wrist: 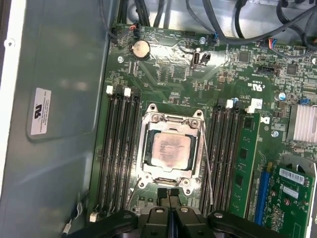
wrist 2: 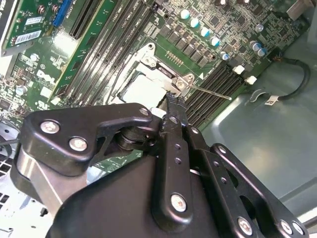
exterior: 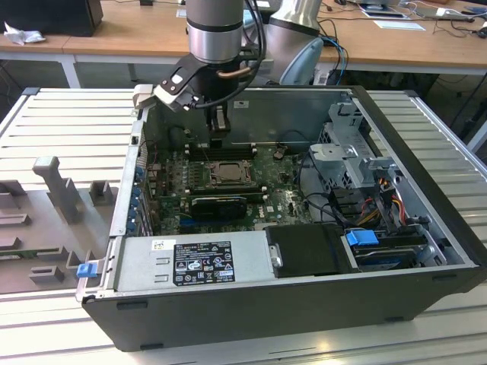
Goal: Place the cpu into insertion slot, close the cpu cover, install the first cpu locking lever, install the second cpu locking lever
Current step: 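Install the first cpu locking lever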
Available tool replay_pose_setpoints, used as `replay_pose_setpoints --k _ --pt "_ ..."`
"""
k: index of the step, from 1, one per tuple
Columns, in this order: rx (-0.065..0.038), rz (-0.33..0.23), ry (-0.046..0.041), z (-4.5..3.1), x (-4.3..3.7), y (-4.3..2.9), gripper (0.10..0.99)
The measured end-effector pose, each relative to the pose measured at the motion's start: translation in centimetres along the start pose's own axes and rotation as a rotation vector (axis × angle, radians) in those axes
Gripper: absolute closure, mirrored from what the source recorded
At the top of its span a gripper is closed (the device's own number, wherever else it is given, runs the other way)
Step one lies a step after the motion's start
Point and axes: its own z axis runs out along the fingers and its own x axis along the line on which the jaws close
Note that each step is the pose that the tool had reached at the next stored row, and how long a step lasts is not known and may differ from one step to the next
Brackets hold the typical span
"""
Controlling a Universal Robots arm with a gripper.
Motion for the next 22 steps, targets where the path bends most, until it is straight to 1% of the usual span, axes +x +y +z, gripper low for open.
replay_pose_setpoints --k 4,5,6,17,22 --pt "0.001 -0.041 0.0006 0.00 0.00 0.00 0.980" --pt "0.002 -0.067 0.0010 0.00 0.00 0.00 0.980" --pt "0.002 -0.079 0.0011 0.00 0.00 0.00 0.980" --pt "0.004 -0.132 0.0019 0.00 0.00 0.00 0.980" --pt "0.005 -0.168 0.0024 0.00 0.00 0.00 0.980"
